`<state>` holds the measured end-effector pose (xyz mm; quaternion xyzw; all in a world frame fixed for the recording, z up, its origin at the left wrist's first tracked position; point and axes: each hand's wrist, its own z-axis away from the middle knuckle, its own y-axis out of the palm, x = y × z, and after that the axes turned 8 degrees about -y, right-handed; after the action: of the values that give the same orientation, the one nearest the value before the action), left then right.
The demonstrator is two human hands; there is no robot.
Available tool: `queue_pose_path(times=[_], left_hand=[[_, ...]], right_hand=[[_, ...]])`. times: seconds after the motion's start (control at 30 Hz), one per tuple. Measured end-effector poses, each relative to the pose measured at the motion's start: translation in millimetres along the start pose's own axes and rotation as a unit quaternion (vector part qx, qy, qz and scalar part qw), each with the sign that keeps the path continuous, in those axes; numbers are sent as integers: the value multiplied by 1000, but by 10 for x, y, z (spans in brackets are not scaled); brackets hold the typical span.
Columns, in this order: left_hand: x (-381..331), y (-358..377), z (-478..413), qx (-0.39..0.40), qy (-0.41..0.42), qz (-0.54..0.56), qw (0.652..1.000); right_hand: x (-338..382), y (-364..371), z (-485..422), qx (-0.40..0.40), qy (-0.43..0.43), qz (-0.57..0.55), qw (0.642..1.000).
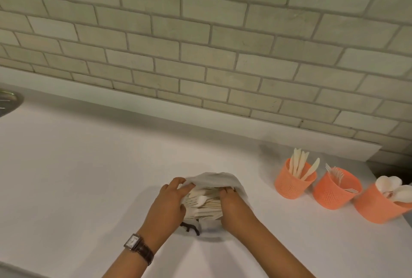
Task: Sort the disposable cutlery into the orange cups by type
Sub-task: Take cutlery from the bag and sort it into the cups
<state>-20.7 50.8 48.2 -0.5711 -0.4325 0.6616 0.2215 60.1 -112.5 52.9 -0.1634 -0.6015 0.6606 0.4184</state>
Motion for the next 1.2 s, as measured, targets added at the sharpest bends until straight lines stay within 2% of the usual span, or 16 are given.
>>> queue_pose_path(times=[0.2,0.33,0.47,0.9,1.2], left_hand=[[-60,-94,-155,-24,17,36,999],[-128,-108,-221,-18,24,74,997],[-172,-128,-286,1,21,84,996],[-168,-249,-404,21,-14,137,990],[-74,-324,-405,45,-17,132,990]], right_hand=[[-98,54,-412,92,37,52,994],[-213,78,-513,28,-22,88,996],[-263,59,-550,15,-48,72,996],[-209,-74,-669,19,-46,78,996],[-291,-28,-674,19,-102,78,991]])
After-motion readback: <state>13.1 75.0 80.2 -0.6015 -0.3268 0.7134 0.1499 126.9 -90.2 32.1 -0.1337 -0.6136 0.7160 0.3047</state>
